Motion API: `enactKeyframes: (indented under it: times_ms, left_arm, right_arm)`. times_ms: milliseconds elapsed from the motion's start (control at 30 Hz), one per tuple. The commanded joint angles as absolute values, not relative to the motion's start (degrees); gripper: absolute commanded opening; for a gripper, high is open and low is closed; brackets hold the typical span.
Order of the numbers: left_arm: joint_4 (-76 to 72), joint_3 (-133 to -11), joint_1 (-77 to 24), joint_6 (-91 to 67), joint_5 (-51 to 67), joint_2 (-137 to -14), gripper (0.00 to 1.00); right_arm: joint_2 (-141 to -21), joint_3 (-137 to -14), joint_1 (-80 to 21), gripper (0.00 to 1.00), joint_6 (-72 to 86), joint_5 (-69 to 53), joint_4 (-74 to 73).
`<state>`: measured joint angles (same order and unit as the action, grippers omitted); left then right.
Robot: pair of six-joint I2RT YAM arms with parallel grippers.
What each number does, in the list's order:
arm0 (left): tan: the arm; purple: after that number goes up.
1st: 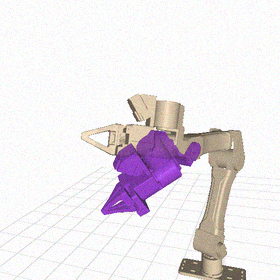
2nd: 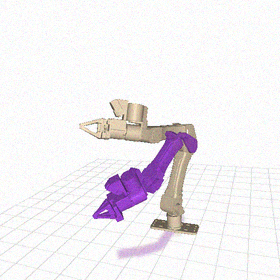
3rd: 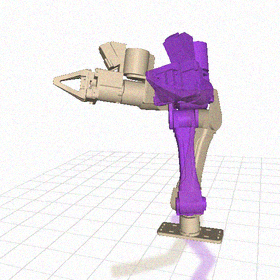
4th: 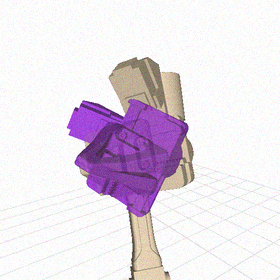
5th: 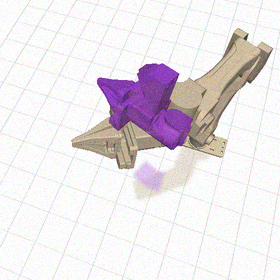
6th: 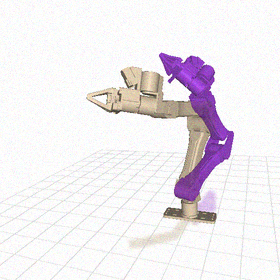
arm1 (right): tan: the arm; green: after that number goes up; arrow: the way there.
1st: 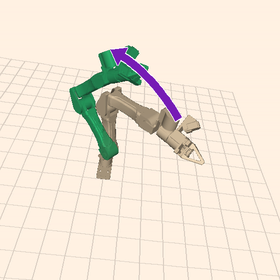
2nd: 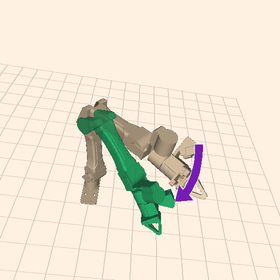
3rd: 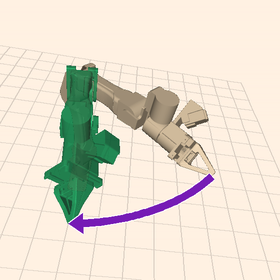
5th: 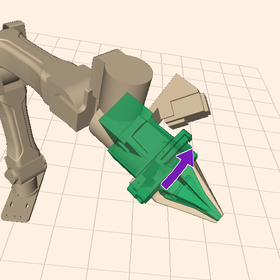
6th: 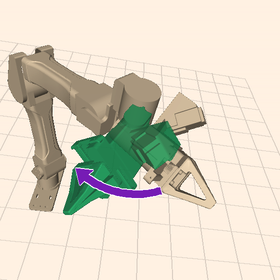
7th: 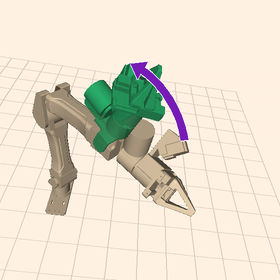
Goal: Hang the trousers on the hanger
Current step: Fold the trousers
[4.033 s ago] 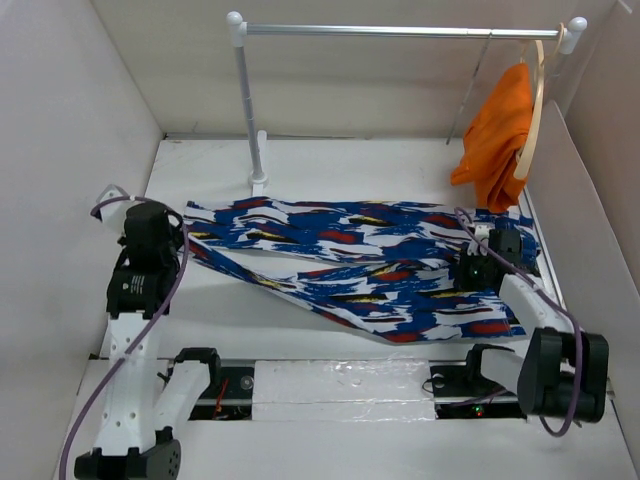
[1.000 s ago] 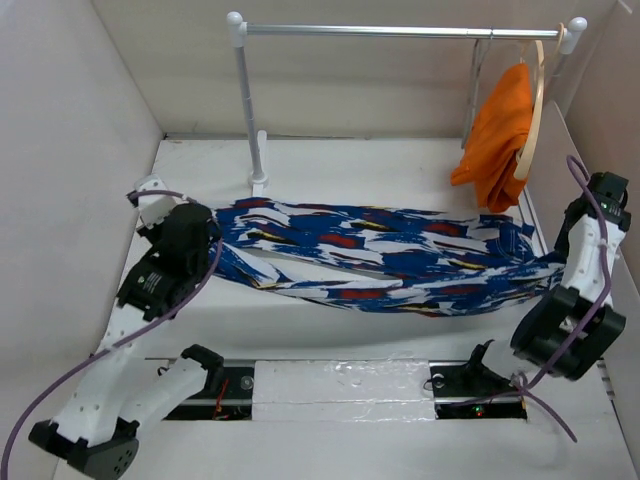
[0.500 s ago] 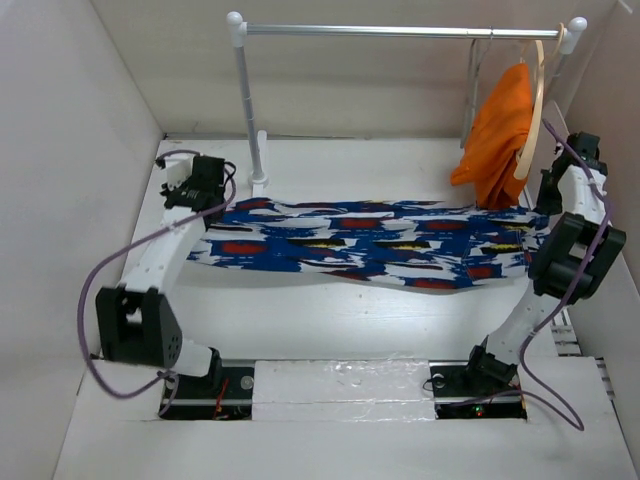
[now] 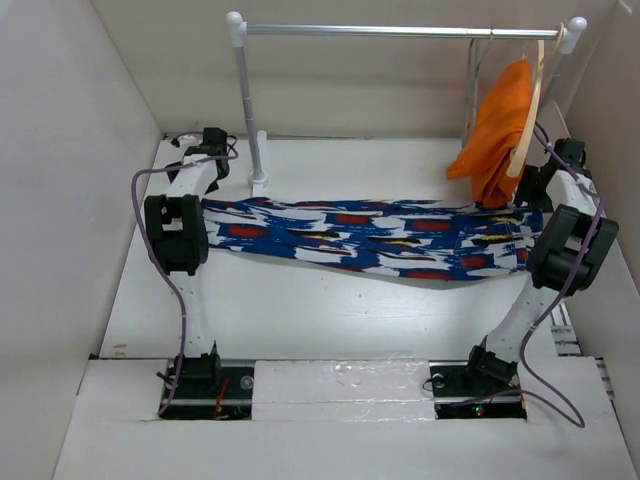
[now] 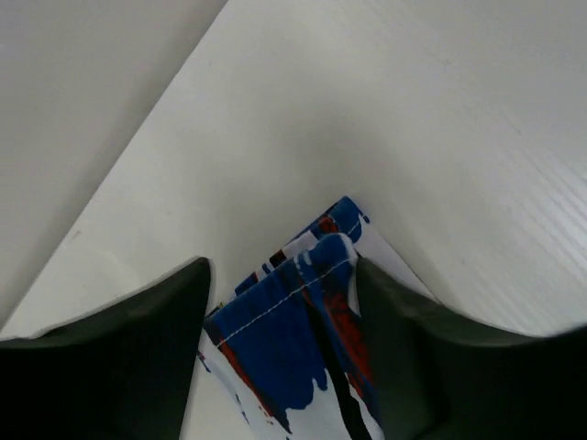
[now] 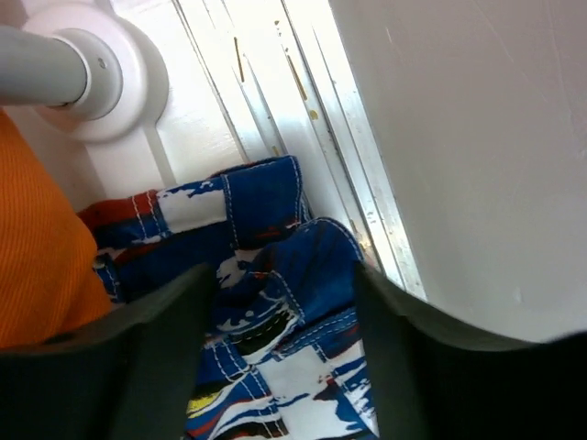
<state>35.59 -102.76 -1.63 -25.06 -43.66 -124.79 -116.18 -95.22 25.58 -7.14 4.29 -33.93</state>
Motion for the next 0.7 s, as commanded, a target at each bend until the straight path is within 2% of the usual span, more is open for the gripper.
enactKeyframes:
  times_ms: [0, 33, 67, 167, 300, 433, 467, 567, 667]
  left_arm:
    - [37.8, -108.8, 0.3, -24.5, -44.8, -122.1, 0.65]
    - [38.6, -109.5, 0.4, -24.8, -43.7, -121.6, 0.72]
    - [38.9, -108.8, 0.4, -25.4, -43.3, -120.9, 0.84]
    - [37.5, -101.6, 0.9, -26.5, -41.8, -114.6, 0.99]
    - [32.5, -86.9, 7.4, -30.1, -30.6, -101.8, 0.99]
    - [22.2, -67.9, 14.4, -34.3, -4.2, -87.2, 0.99]
    - [18.6, -61.4, 14.4, -34.4, -2.2, -85.5, 0.99]
    - [16.6, -54.5, 14.4, -35.8, 3.9, -83.2, 0.98]
    - [14.7, -52.3, 14.4, -36.1, 5.6, -84.2, 0.98]
  right_arm:
    - [-110.1, -90.6, 25.9, 0.71, -6.2, 0.4, -28.7]
    - [-109.0, -89.5, 25.9, 0.73, -6.2, -2.1, -28.3]
    - [-107.7, -88.3, 26.6, 0.74, -6.2, -2.4, -27.7]
    - [-102.1, -82.5, 28.4, 0.75, -5.8, -4.2, -25.6]
    - [-94.5, -74.2, 29.6, 0.76, -4.4, -6.2, -23.0]
    - [-87.6, -64.6, 30.5, 0.75, -0.5, -10.8, -19.4]
    - [-86.1, -62.6, 31.2, 0.75, -0.1, -11.9, -17.2]
    - [-82.5, -56.5, 35.4, 0.76, 1.8, -15.5, -14.0]
    - [-83.3, -56.5, 40.7, 0.82, 2.0, -20.5, -15.3]
